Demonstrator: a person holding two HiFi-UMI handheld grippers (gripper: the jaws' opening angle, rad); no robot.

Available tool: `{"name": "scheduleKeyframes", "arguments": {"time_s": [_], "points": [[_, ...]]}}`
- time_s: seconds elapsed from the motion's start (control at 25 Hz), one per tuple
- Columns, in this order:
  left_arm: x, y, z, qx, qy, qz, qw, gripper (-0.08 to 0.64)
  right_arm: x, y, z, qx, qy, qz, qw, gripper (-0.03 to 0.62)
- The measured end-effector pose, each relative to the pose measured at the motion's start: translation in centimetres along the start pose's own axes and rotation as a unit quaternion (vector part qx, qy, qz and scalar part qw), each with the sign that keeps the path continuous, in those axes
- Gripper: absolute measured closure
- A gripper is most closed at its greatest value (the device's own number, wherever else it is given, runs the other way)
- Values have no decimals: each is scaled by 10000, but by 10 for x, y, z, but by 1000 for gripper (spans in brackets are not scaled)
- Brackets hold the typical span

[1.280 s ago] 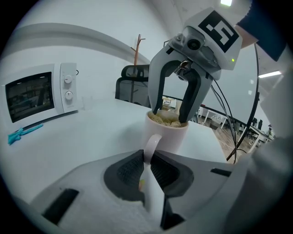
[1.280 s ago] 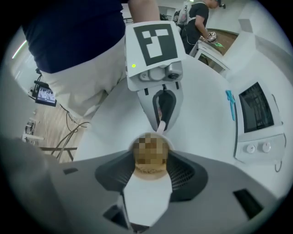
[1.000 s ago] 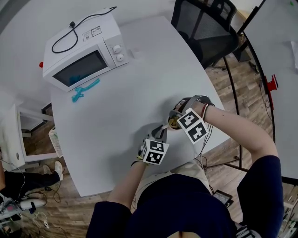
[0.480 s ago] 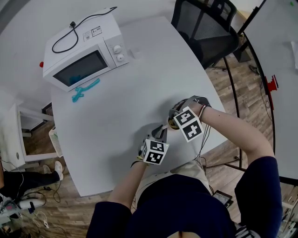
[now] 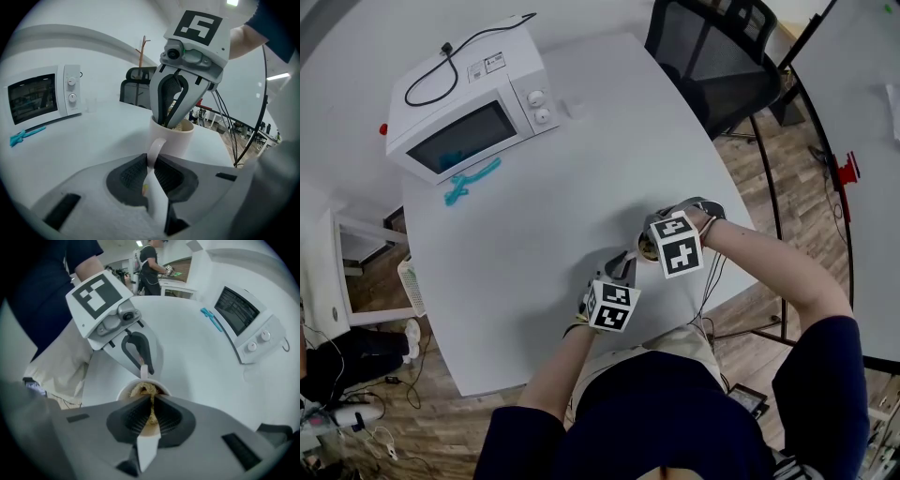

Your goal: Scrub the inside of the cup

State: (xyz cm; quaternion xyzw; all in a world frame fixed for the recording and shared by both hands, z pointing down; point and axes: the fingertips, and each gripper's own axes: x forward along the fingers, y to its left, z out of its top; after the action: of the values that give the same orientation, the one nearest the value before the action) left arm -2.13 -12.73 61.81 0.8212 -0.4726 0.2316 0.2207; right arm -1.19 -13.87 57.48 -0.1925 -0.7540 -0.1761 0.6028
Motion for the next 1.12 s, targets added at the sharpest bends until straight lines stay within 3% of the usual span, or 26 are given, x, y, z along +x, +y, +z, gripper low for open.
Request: {"name": "scheduleKeyframes", "arguments": {"time_s": [0.16, 0.28, 0.44, 0.6, 0.68, 0.84, 1.12], "points": [[0, 1, 1, 8, -11, 4, 10000, 511, -3, -6, -1, 878, -174, 12, 9960, 552], [0, 1, 0, 14, -12, 8, 10000, 511, -6, -10, -5, 1641, -315, 82, 9859, 554], [1, 1, 0, 13, -13, 19, 10000, 512, -4, -9, -21, 2951, -344, 188, 9547, 555], [0, 1, 1, 8, -25, 31, 10000, 512, -5, -10, -25, 3907, -501, 237, 9189, 557], [0, 1, 2, -4, -34, 32, 10000, 511, -5, -11, -27, 4400, -586, 266, 8957, 557], [0, 1, 3, 4, -58, 42, 10000, 512, -6, -12, -32, 5440, -814, 320, 8345, 558], [0, 1, 2, 10, -40, 55, 10000, 511, -10, -11, -38, 6907, -1371, 498, 7082, 558]]}}
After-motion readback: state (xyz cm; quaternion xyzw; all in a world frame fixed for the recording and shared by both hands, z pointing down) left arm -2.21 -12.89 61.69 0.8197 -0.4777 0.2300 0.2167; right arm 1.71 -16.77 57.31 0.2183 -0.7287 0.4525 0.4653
